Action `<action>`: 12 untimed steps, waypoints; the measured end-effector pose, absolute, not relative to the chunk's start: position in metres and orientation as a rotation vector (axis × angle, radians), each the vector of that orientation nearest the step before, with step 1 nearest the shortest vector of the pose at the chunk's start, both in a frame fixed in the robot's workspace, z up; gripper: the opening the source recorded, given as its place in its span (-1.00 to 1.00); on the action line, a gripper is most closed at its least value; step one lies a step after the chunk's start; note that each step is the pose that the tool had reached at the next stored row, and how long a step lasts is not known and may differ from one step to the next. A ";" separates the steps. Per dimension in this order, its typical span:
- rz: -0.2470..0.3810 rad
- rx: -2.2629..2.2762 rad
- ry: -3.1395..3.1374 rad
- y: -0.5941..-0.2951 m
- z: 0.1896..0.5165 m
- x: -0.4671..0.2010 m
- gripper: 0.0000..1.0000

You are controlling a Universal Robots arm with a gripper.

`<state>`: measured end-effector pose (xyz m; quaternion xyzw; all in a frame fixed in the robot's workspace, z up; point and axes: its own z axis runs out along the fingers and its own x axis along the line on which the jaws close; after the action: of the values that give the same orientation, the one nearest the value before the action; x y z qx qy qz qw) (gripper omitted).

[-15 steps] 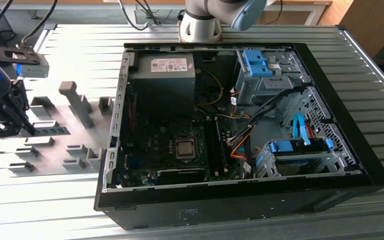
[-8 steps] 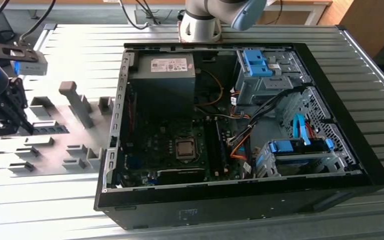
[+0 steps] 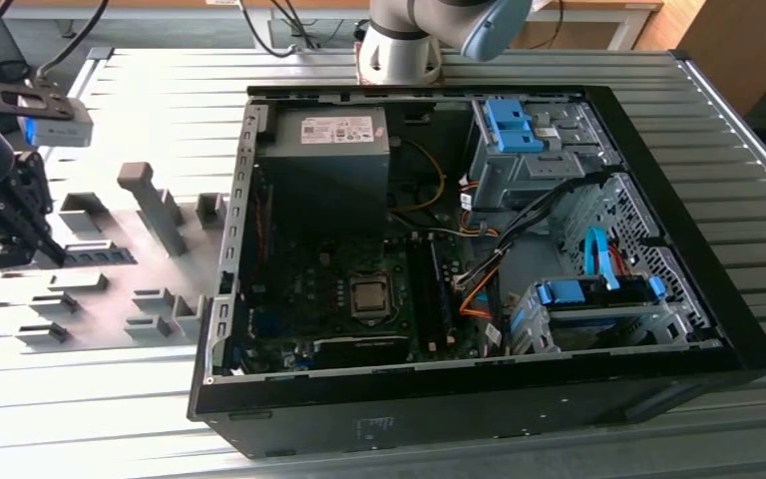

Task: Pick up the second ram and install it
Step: 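Pick up the second ram and move it above second insertion slot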

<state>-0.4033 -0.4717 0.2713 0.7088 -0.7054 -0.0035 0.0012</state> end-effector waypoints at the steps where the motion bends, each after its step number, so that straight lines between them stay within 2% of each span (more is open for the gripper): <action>1: -0.011 2.225 -2.214 -0.472 0.272 -0.403 -0.73; 12: -0.011 2.225 -2.214 -0.472 0.277 -0.403 -0.73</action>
<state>-0.4033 -0.4717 0.2770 0.7088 -0.7054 -0.0033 0.0013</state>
